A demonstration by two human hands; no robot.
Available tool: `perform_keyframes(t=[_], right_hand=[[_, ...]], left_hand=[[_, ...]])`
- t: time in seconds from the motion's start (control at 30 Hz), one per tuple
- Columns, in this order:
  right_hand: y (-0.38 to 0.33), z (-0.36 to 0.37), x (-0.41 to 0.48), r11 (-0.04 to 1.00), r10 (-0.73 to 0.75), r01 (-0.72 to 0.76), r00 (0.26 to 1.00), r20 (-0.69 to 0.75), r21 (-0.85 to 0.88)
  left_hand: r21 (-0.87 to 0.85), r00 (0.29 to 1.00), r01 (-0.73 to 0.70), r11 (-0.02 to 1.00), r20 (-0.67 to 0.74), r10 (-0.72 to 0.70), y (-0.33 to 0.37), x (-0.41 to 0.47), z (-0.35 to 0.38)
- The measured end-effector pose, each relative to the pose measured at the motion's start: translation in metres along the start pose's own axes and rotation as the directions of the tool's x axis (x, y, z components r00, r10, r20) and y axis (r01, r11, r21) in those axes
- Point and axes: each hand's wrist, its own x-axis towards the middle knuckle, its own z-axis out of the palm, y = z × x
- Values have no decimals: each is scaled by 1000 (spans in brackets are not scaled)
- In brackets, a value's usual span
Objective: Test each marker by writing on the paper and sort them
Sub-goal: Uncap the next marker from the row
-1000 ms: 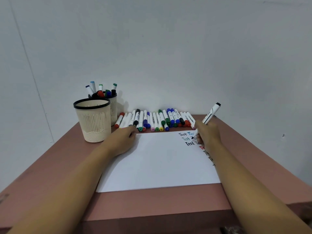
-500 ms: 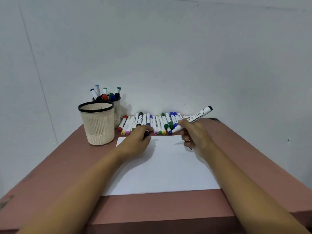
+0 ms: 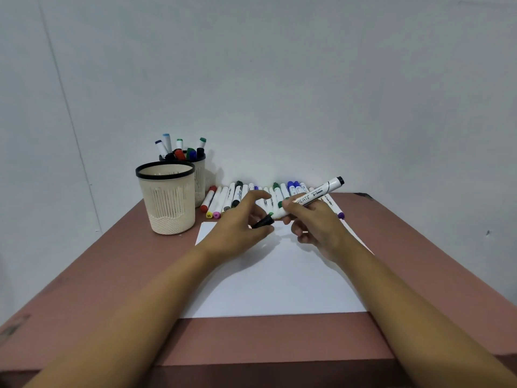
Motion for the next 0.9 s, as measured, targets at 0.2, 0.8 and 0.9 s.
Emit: perform_keyframes(t=[0.2, 0.8, 0.9], right_hand=[[5, 8, 0, 991, 11, -18, 999, 50, 131], [5, 13, 5, 931, 52, -114, 982, 182, 346], [8, 12, 7, 968, 87, -104, 993, 82, 230]], left_hand=[[-43, 997, 41, 998, -67, -44, -2, 1, 2], [-495, 952, 282, 822, 252, -175, 5, 2, -11], [-513, 963, 269, 815, 128, -238, 5, 4, -13]])
